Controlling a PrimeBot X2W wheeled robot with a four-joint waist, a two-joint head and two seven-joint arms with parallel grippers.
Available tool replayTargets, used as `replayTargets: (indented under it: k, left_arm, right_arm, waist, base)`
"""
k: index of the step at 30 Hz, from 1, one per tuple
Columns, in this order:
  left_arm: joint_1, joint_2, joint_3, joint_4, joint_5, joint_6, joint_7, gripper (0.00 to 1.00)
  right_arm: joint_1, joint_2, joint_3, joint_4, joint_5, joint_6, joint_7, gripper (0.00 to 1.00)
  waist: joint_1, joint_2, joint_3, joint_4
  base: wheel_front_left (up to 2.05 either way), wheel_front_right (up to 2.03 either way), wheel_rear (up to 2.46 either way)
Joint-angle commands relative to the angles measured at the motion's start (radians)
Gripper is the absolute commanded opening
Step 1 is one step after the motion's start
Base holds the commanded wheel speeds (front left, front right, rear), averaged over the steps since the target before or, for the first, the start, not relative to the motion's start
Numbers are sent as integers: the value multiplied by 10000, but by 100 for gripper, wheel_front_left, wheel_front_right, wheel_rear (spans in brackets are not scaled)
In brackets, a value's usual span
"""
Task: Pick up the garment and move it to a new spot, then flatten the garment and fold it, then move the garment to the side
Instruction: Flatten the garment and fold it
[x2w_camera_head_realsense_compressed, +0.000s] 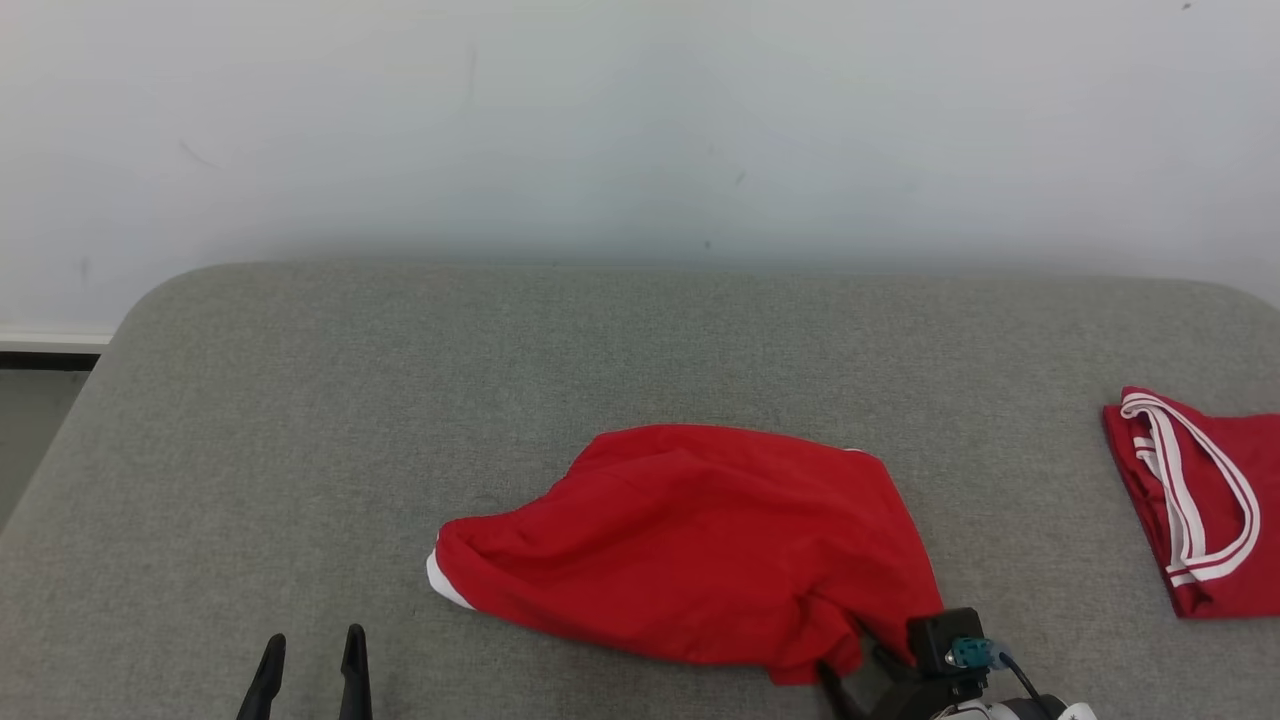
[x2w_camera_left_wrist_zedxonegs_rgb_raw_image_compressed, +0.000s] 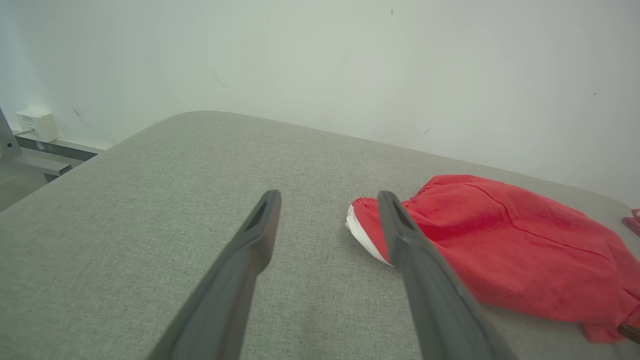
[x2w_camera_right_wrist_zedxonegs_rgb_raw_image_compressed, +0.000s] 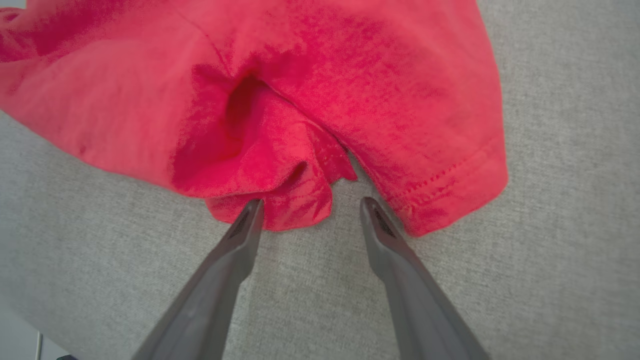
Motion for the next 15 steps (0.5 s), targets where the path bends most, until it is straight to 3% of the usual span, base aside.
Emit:
replayTargets:
  k: [1,2,3,9,15]
  left_arm:
    - [13,-21,21,2,63,-8,0,100]
    - [2,-27,27,-2,63,-17,-1,100]
    - [-4,-32,39,-2,59,-22,-1,100]
    - [15,-49,96,-67,47,-50,-1,100]
    - [54,-60,124,-205,-12,47,0,100]
  right_arm:
    - [-167,-9,-76,201,-54,-29,-6,49]
    - [-242,2,-91,326,-62,-29,-8,18]
    - [-317,16,-93,396,-49,-28,-37,0]
    - [-365,-178,-719,154,-247,-29,-521,0]
    - [219,-393,-1985,-2143,-703,-29,-239,0]
  waist:
    - [0,0,40,56]
    - [0,0,48,73]
    - [0,0,54,87]
    - [0,0,4,96]
    - [0,0,-57,-87]
  base:
    - [0,0,0]
    - [0,0,0]
    - [0,0,0]
    - [0,0,0]
    - [0,0,0]
